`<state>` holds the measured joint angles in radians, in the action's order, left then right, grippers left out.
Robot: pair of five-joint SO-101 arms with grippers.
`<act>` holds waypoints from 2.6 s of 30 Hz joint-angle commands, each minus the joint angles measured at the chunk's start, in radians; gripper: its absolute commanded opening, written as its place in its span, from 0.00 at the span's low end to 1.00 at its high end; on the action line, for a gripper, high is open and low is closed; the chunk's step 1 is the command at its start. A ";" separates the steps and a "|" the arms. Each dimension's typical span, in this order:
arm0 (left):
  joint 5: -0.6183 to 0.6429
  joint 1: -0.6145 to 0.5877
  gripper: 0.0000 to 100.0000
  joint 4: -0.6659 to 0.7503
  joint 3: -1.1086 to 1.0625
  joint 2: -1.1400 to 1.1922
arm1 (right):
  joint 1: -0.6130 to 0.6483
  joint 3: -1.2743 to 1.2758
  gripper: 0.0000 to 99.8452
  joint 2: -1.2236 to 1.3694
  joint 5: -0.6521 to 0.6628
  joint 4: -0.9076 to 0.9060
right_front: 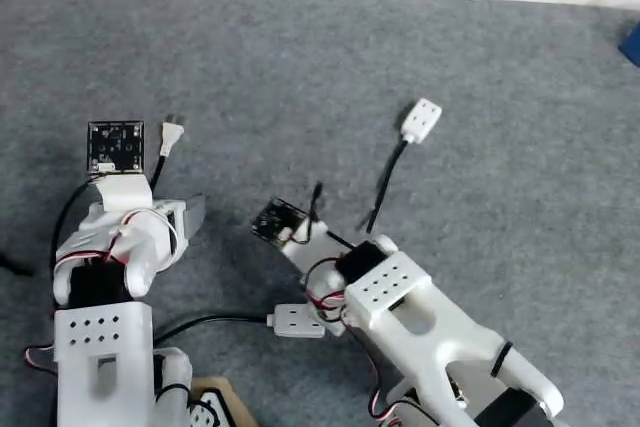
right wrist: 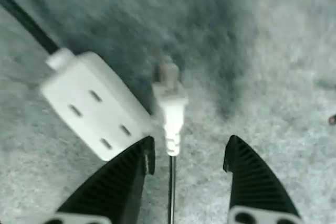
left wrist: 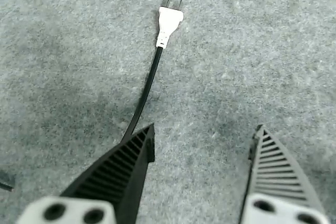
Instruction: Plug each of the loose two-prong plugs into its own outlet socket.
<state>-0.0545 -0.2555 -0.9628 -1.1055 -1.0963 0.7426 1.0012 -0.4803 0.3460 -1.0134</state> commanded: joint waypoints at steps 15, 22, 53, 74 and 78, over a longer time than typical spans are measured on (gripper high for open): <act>0.008 -0.001 0.29 0.015 0.018 -0.002 | 0.028 0.159 0.05 -0.002 0.008 0.220; 0.008 -0.004 0.29 0.014 0.018 -0.004 | -0.061 0.154 0.01 -0.008 0.009 0.189; 0.006 0.180 0.41 -0.351 0.380 -0.008 | 0.143 -0.578 0.01 -0.081 -0.083 -0.472; -0.017 0.349 0.41 -0.342 0.199 -0.010 | 0.084 -0.713 0.01 -0.079 -0.104 -0.484; -0.046 0.351 0.41 -0.342 0.193 -0.010 | 0.084 -0.794 0.01 -0.077 -0.104 -0.536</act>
<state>-0.0560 0.0698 -1.3050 -0.9076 -1.1009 0.8546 0.3168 -0.5386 0.2524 -1.5305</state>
